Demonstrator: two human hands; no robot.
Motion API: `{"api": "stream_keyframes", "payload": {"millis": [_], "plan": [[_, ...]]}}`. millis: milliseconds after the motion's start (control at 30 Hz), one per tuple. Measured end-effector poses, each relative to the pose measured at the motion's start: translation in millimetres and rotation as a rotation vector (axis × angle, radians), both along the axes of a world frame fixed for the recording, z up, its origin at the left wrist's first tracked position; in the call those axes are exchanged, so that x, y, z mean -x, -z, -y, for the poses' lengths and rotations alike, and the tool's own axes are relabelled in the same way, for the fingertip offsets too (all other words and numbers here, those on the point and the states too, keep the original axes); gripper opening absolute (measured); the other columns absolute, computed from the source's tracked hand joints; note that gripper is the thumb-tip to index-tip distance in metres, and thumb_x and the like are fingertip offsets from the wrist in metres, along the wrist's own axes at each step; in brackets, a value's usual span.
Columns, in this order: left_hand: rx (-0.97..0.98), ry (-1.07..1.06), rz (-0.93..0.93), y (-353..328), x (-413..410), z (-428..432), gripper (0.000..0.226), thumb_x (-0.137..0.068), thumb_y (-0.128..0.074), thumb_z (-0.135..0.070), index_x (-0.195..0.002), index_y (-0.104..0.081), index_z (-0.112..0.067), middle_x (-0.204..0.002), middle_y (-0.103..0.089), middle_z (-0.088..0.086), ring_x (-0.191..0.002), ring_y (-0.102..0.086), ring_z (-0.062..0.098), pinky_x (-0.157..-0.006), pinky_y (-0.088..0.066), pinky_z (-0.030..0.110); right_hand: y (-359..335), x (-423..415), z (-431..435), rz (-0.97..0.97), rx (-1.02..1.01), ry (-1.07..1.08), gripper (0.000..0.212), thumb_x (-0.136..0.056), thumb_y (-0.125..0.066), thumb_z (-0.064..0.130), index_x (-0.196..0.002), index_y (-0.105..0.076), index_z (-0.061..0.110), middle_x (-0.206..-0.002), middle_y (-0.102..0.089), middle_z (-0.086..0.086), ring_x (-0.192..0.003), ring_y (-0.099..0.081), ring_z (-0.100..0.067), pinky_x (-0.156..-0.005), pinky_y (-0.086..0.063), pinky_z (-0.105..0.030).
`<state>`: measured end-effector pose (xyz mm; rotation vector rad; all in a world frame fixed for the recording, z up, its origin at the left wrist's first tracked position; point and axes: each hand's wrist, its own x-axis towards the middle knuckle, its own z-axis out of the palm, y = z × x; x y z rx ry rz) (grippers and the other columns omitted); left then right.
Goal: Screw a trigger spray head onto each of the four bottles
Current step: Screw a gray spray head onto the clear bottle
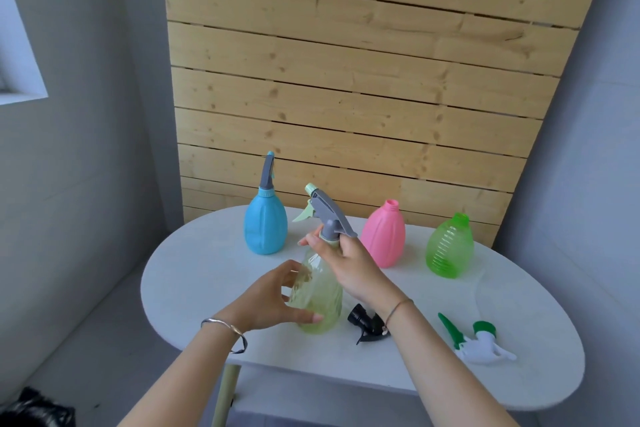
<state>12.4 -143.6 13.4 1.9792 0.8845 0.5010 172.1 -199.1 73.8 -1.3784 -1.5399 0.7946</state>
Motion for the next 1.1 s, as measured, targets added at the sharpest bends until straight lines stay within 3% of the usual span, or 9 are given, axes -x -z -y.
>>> {"api": "stream_keyframes", "payload": {"millis": [167, 267, 367, 467, 567, 700, 800, 967, 1100], "plan": [[0.011, 0.024, -0.125, -27, 10, -3, 0.092, -0.06, -0.074, -0.063, -0.136, -0.032, -0.033, -0.138, -0.041, -0.013, -0.126, -0.043, 0.009, -0.105, -0.04, 0.03, -1, -1, 0, -0.02, -0.006, -0.008, 0.029, -0.095, -0.052, 0.034, -0.103, -0.062, 0.008, -0.096, -0.063, 0.017, -0.09, -0.055, 0.017, -0.078, -0.036, 0.003], [0.039, -0.157, 0.294, -76, 15, -4, 0.089, -0.058, -0.052, -0.083, -0.136, -0.039, -0.041, -0.138, -0.048, -0.017, -0.126, -0.047, 0.007, -0.106, -0.04, 0.032, -2, -1, -2, -0.015, -0.026, -0.017, 0.027, -0.093, -0.054, 0.034, -0.097, -0.063, 0.01, -0.097, -0.063, 0.006, -0.088, -0.055, 0.004, -0.078, -0.038, -0.003], [-0.061, -0.155, 0.509, -106, 0, -1, 0.063, -0.082, -0.052, -0.061, -0.136, -0.047, -0.028, -0.131, -0.058, -0.011, -0.115, -0.056, -0.001, -0.092, -0.044, 0.012, -5, 0, -3, -0.033, -0.028, -0.045, 0.03, -0.092, -0.056, 0.035, -0.104, -0.062, 0.008, -0.098, -0.061, 0.009, -0.094, -0.054, 0.001, -0.082, -0.038, -0.006], [-0.124, -0.133, 0.536, -111, -22, 4, 0.035, -0.088, -0.065, -0.021, -0.121, -0.058, -0.012, -0.087, -0.07, -0.016, -0.071, -0.062, 0.005, -0.063, -0.05, 0.019, -5, 1, -5, -0.023, -0.027, -0.054, 0.029, -0.093, -0.055, 0.035, -0.109, -0.061, 0.012, -0.106, -0.067, 0.004, -0.104, -0.058, -0.002, -0.088, -0.041, -0.01], [-0.11, -0.148, 0.585, -108, -26, -2, 0.024, -0.079, -0.075, -0.016, -0.098, -0.065, -0.007, -0.062, -0.066, -0.011, -0.05, -0.055, 0.007, -0.043, -0.042, 0.014, -6, -1, -6, -0.03, -0.031, -0.038, 0.026, -0.093, -0.055, 0.031, -0.112, -0.06, 0.014, -0.114, -0.067, -0.003, -0.111, -0.058, -0.007, -0.095, -0.042, -0.016], [-0.172, -0.154, 0.568, -108, -21, -10, 0.025, -0.064, -0.079, -0.035, -0.081, -0.07, -0.018, -0.072, -0.074, 0.002, -0.06, -0.069, 0.016, -0.054, -0.054, 0.021, -11, -16, -1, -0.154, 0.093, -0.172, 0.034, -0.094, -0.054, 0.024, -0.127, -0.055, 0.014, -0.122, -0.064, 0.011, -0.117, -0.055, 0.005, -0.094, -0.042, -0.009], [-0.217, -0.109, 0.507, -109, -16, -12, 0.022, -0.066, -0.079, -0.031, -0.083, -0.073, -0.018, -0.078, -0.076, 0.007, -0.065, -0.071, 0.021, -0.062, -0.056, 0.022, -12, -25, 0, -0.18, 0.095, -0.188, 0.03, -0.093, -0.055, 0.016, -0.122, -0.059, 0.01, -0.12, -0.065, 0.009, -0.116, -0.057, 0.005, -0.092, -0.042, -0.009], [-0.224, -0.055, 0.496, -111, -16, -11, 0.014, -0.074, -0.078, -0.011, -0.087, -0.074, -0.008, -0.074, -0.074, -0.007, -0.061, -0.064, 0.0, -0.059, -0.046, 0.007, 0, -13, -6, -0.216, -0.071, 0.025, 0.029, -0.079, -0.073, 0.01, -0.106, -0.063, 0.011, -0.096, -0.072, 0.002, -0.093, -0.068, -0.004, -0.083, -0.051, -0.02], [-0.249, -0.038, 0.472, -113, -16, -10, 0.014, -0.076, -0.076, -0.011, -0.089, -0.074, -0.006, -0.072, -0.073, -0.01, -0.058, -0.062, -0.002, -0.058, -0.044, 0.005, -6, -25, -2, -0.261, 0.035, -0.136, 0.031, -0.088, -0.063, 0.014, -0.119, -0.061, 0.008, -0.114, -0.068, 0.006, -0.108, -0.062, 0.0, -0.088, -0.047, -0.013]]}}
